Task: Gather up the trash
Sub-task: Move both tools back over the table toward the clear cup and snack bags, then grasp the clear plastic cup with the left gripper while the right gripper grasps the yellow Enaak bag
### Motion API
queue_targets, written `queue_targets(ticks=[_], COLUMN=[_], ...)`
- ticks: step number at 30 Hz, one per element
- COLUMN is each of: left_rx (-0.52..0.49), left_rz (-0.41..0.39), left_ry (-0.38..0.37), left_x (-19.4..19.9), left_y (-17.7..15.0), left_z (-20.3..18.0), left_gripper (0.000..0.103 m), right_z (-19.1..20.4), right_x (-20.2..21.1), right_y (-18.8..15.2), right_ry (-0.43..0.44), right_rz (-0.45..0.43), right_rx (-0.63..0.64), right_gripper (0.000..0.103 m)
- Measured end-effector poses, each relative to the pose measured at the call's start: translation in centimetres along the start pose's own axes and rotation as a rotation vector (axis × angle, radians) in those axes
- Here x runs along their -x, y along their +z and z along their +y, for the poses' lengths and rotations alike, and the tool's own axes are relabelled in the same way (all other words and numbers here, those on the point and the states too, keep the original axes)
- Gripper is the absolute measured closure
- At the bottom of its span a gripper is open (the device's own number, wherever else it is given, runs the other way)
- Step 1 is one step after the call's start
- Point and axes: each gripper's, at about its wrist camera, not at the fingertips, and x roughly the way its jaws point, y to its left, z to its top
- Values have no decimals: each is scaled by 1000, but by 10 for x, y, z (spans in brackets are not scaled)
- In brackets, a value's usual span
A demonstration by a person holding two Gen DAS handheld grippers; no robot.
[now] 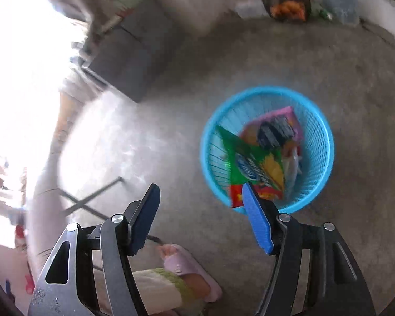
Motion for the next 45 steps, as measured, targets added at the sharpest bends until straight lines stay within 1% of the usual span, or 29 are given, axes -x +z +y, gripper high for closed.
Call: queue_targets(ticks=[4, 7, 8, 9, 11, 14, 16, 19, 23, 25, 27, 28, 29, 31, 33, 36, 37, 38, 40, 42, 44, 45], left_rx=[14, 27, 32, 35, 47, 63, 73, 74, 38, 11, -30, -43, -54, -68, -67, -68, -72, -74, -73, -79, -83, -85], left_rz=[-9, -13, -19, -23, -39, -55, -78, -124, -174, -180, -179, -175, -165, -135, -92, -15, 11, 42, 76, 114, 143, 170], left_ry=[12, 28, 36, 42, 62, 74, 85, 120, 177, 200, 229, 237, 246, 255, 266, 287, 294, 311, 339, 372, 417, 445], left_x=[8, 13, 16, 18, 23, 28, 35, 46, 56, 55, 47, 42, 35, 12, -11, -58, -72, -92, -121, -152, -176, -191], left_y=[-3, -5, -6, -6, -5, 0, 9, 26, 61, 78, 102, 111, 122, 150, 172, 205, 213, 223, 235, 247, 253, 257], left_z=[7, 12, 15, 18, 24, 32, 38, 46, 57, 62, 66, 67, 69, 75, 82, 92, 93, 97, 103, 109, 114, 119], left_gripper=[19, 19, 18, 18, 17, 16, 15, 11, 8, 6, 6, 6, 6, 6, 6, 6, 6, 6, 6, 6, 6, 6], right_z=[54, 105, 128, 141, 183, 244, 277, 325, 371, 391, 407, 418, 425, 439, 455, 468, 470, 472, 473, 480, 484, 487], right_x=[48, 78, 88, 91, 103, 109, 102, 82, 45, 15, -12, -34, -46, -73, -94, -112, -123, -133, -149, -149, -153, -155], right_y=[-4, -8, -11, -13, -20, -32, -40, -45, -42, -37, -30, -24, -23, -18, -14, -9, -7, -7, -8, -14, -17, -21], right_ry=[66, 120, 143, 159, 209, 275, 318, 340, 385, 412, 383, 349, 325, 272, 209, 138, 121, 112, 108, 107, 108, 109], right_rz=[-75, -124, -143, -152, -171, -161, -129, -63, 100, 194, 266, 308, 338, 376, 358, 295, 290, 295, 301, 250, 239, 231], right_rx=[135, 258, 314, 346, 435, 559, 623, 663, 599, 550, 518, 498, 491, 495, 528, 597, 611, 617, 630, 703, 744, 765], right_gripper=[39, 37, 36, 35, 33, 31, 29, 29, 29, 29, 29, 29, 29, 29, 29, 29, 29, 31, 32, 33, 34, 36])
